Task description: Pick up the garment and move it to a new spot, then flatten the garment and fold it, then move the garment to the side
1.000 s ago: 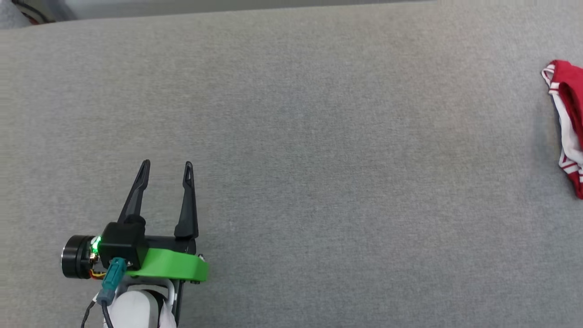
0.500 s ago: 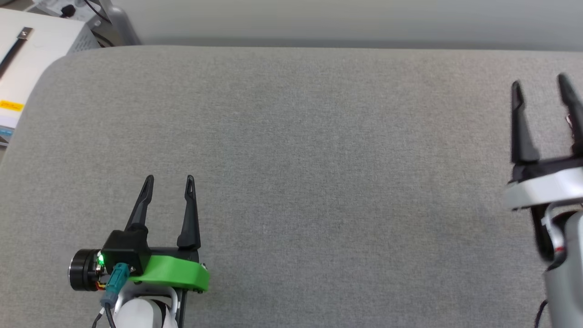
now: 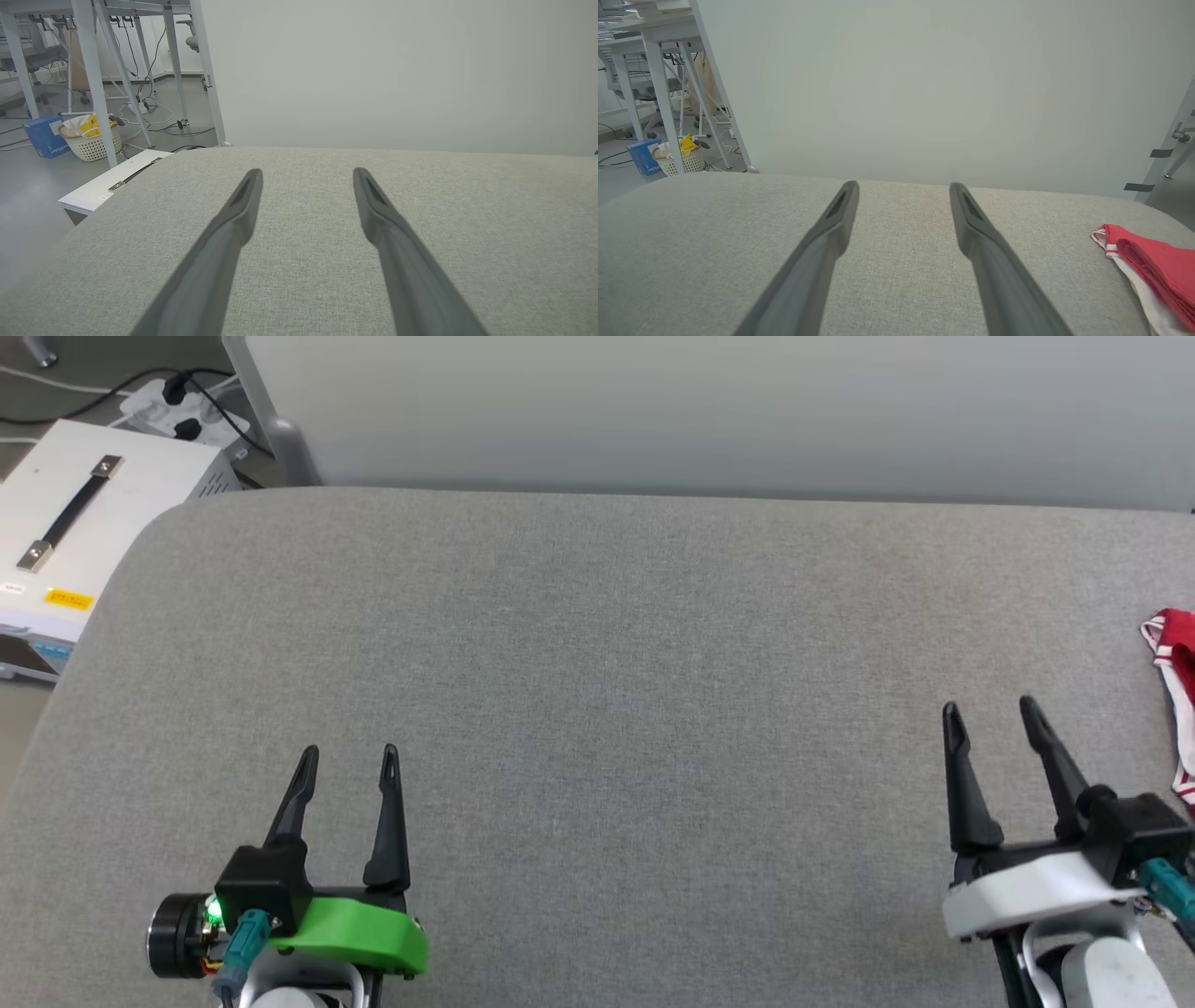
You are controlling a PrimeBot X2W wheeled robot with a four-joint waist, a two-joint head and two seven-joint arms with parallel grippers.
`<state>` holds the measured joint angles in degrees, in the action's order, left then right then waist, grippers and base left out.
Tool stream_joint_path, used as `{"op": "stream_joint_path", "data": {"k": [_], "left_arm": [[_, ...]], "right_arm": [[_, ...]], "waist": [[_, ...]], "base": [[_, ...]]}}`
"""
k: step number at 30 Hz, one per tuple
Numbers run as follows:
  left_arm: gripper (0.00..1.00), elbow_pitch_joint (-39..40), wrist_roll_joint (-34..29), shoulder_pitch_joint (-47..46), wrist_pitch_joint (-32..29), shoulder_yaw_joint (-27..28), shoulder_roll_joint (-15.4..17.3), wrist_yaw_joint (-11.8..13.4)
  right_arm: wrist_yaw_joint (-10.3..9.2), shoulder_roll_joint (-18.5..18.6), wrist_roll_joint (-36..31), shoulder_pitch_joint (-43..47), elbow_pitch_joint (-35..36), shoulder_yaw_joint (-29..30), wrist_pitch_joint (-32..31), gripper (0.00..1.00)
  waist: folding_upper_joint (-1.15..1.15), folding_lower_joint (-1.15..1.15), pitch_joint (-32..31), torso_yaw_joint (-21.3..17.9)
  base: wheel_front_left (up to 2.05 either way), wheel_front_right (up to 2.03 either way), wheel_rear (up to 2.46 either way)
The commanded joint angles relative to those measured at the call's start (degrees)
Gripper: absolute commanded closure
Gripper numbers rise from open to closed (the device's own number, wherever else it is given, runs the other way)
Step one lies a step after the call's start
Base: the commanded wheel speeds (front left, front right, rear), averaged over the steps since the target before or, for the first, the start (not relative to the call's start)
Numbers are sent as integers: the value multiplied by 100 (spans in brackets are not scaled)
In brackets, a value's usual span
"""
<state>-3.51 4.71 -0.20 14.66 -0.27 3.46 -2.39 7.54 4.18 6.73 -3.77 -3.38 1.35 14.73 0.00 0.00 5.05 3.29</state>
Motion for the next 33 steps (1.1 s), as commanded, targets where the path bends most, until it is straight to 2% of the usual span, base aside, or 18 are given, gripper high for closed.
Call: {"op": "stream_joint_path", "data": {"k": [1,18,33], "left_arm": [[0,-29,42,106,34,14,-35,-45],[0,-119,30,446,34,-46,-49,-150],[0,-114,-77,558,34,-76,-53,-144]], "right_arm": [[-5,-24,17,131,24,-1,27,0],[-5,-127,76,902,46,114,27,0],[-5,-130,176,1023,64,137,27,0]], "waist": [[0,0,-101,-21],[0,0,-493,-109],[0,0,-525,-171]], "base": [[0,0,0],[0,0,0],[0,0,0]]}}
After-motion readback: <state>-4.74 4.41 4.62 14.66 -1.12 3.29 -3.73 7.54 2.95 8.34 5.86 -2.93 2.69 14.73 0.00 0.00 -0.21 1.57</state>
